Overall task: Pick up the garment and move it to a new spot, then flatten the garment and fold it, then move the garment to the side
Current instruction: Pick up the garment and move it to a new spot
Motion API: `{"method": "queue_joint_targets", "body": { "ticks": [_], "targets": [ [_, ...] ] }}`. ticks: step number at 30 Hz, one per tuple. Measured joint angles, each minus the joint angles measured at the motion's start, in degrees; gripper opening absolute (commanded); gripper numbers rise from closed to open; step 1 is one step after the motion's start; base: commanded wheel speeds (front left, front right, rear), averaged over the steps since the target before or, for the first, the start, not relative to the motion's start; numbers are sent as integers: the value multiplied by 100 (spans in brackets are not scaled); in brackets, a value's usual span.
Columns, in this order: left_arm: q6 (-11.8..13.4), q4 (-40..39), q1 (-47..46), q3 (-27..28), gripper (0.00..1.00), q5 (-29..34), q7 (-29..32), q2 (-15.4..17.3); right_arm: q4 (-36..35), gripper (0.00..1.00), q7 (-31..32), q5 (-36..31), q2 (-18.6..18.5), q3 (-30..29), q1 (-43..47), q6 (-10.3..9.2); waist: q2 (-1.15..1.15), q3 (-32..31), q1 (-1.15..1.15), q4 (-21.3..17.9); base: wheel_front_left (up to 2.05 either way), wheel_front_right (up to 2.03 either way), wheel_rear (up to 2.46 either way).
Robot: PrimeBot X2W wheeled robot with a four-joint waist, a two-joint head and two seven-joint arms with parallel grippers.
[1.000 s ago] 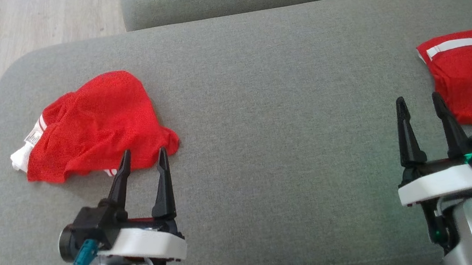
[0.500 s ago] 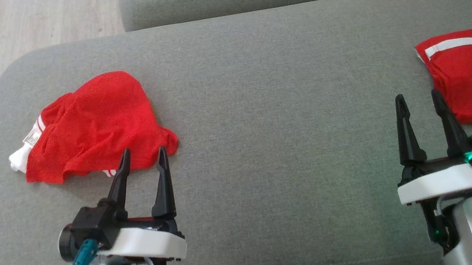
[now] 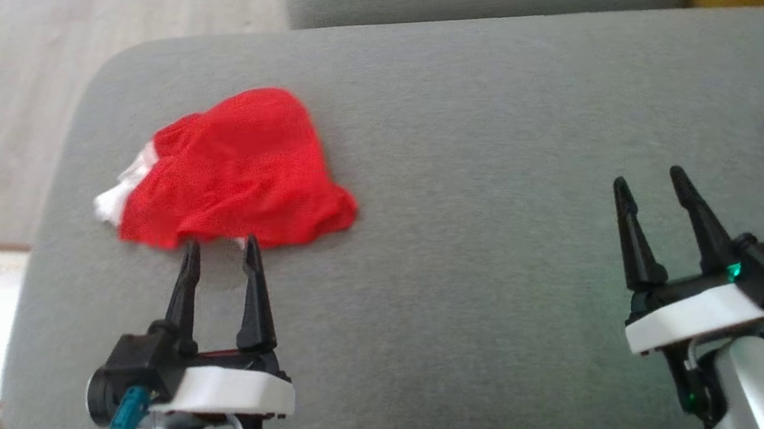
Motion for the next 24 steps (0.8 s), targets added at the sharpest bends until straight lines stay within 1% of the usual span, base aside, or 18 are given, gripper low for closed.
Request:
{"method": "queue_joint_targets", "body": {
  "ticks": [9, 14, 19, 24],
  "targets": [
    [67, 22, 18, 263, 100, -12, 0, 2, 178, 100, 0, 3, 0, 335, 72, 0, 0, -52, 0, 948, 0, 0, 0],
    [66, 29, 149, 398, 100, -11, 0, 4, 277, 100, 0, 62, 0, 508, 74, 0, 0, -100, 0, 1389, 0, 0, 0],
    [64, 27, 235, 424, 100, -11, 0, 4, 318, 100, 0, 110, 0, 616, 73, 0, 0, -151, 0, 1636, 0, 0, 0],
    [57, 14, 235, 561, 100, -10, 0, 3, 331, 100, 0, 157, 0, 659, 73, 0, 0, -146, 0, 1624, 0, 0, 0]
  ]
}}
